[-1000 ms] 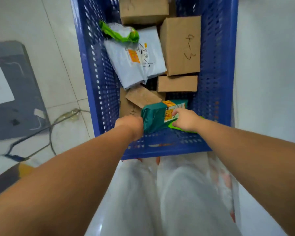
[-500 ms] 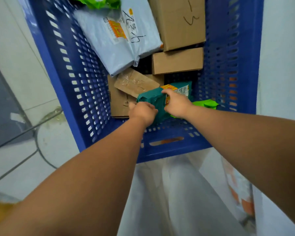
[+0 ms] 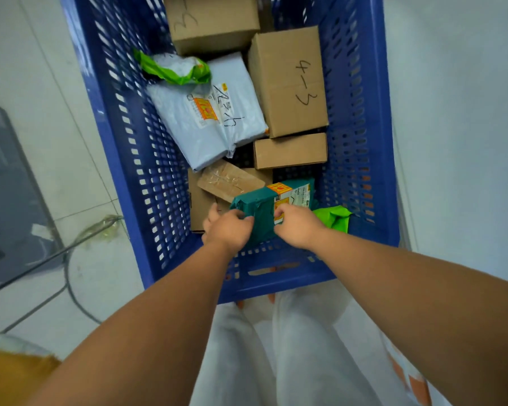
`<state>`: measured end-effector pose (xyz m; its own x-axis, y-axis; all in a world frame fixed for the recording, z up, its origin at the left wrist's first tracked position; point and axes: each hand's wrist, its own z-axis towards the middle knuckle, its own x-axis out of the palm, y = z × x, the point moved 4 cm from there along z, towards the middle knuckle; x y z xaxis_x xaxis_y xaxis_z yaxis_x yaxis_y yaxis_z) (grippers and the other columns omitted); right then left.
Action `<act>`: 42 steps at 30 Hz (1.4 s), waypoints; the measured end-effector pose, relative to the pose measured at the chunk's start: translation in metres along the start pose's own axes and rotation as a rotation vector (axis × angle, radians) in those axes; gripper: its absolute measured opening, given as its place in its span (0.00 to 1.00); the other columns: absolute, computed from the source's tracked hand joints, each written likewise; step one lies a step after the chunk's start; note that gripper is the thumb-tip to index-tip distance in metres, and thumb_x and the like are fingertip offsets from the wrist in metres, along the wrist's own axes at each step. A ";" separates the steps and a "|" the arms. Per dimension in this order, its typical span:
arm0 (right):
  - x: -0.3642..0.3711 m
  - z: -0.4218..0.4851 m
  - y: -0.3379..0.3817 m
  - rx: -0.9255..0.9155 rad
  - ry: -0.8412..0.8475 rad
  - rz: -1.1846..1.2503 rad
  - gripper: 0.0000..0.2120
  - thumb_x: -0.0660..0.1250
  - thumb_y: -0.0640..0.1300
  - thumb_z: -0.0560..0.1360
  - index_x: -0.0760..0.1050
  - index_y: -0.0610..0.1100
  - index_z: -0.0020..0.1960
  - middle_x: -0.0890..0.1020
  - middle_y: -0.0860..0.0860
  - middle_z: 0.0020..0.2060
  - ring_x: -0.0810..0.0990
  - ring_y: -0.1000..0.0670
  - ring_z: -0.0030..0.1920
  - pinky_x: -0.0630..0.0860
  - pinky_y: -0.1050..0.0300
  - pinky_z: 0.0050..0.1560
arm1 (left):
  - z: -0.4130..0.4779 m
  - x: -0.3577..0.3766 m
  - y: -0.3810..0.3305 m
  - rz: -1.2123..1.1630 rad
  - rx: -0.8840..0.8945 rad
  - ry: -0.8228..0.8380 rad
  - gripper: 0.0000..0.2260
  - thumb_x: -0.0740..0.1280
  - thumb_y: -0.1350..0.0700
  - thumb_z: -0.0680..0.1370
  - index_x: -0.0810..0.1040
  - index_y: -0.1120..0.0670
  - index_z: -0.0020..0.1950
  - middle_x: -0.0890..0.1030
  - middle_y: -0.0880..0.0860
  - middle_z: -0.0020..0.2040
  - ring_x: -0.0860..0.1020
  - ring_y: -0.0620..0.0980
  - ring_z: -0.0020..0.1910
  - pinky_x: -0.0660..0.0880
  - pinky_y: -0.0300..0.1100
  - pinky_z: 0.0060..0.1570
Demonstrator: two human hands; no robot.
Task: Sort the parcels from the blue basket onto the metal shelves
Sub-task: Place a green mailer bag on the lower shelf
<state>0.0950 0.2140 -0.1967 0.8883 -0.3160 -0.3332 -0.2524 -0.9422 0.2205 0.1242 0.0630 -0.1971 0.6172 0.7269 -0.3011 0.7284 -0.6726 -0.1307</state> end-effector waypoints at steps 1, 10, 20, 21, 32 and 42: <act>0.002 0.000 -0.004 0.002 0.003 -0.005 0.16 0.64 0.44 0.77 0.71 0.45 0.63 0.77 0.43 0.59 0.75 0.44 0.53 0.69 0.57 0.47 | 0.003 -0.001 -0.001 -0.061 -0.008 -0.004 0.23 0.52 0.39 0.80 0.72 0.48 0.68 0.56 0.53 0.77 0.53 0.55 0.75 0.54 0.51 0.70; 0.020 -0.004 -0.038 0.080 0.013 -0.047 0.16 0.62 0.45 0.77 0.70 0.44 0.64 0.78 0.42 0.55 0.76 0.43 0.46 0.70 0.57 0.43 | 0.006 0.024 -0.004 -0.611 -0.006 0.135 0.21 0.60 0.51 0.81 0.66 0.58 0.72 0.72 0.56 0.67 0.70 0.54 0.65 0.66 0.42 0.62; 0.003 -0.042 -0.016 0.060 -0.096 -0.024 0.39 0.67 0.43 0.76 0.46 0.54 0.77 0.66 0.40 0.66 0.72 0.38 0.60 0.74 0.45 0.55 | -0.073 -0.023 0.011 -0.833 0.056 0.138 0.08 0.62 0.57 0.79 0.80 0.55 0.52 0.81 0.49 0.48 0.78 0.44 0.48 0.72 0.36 0.46; 0.001 -0.048 -0.011 0.047 -0.114 -0.033 0.43 0.68 0.45 0.75 0.42 0.56 0.77 0.65 0.41 0.67 0.71 0.38 0.62 0.74 0.44 0.56 | -0.083 -0.030 0.005 -0.799 0.098 0.127 0.09 0.63 0.56 0.79 0.80 0.57 0.55 0.81 0.47 0.48 0.76 0.38 0.45 0.70 0.31 0.41; -0.066 -0.152 0.027 -0.358 -0.354 -0.211 0.58 0.74 0.64 0.63 0.41 0.50 0.78 0.46 0.51 0.77 0.63 0.44 0.70 0.68 0.45 0.66 | -0.198 -0.114 -0.074 -0.657 0.451 0.033 0.09 0.63 0.63 0.79 0.82 0.58 0.54 0.82 0.53 0.53 0.78 0.44 0.53 0.73 0.29 0.49; -0.191 -0.299 0.067 -0.624 -0.609 -0.546 0.67 0.73 0.69 0.58 0.35 0.42 0.78 0.48 0.48 0.77 0.49 0.47 0.76 0.47 0.53 0.76 | -0.341 -0.187 -0.120 -0.857 0.544 0.101 0.09 0.62 0.62 0.79 0.79 0.61 0.56 0.83 0.53 0.44 0.79 0.47 0.41 0.74 0.48 0.55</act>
<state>0.0229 0.2446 0.1555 0.4330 -0.0288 -0.9009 0.5260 -0.8036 0.2785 0.0233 0.0551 0.1967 -0.0075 0.9848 0.1733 0.7189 0.1257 -0.6837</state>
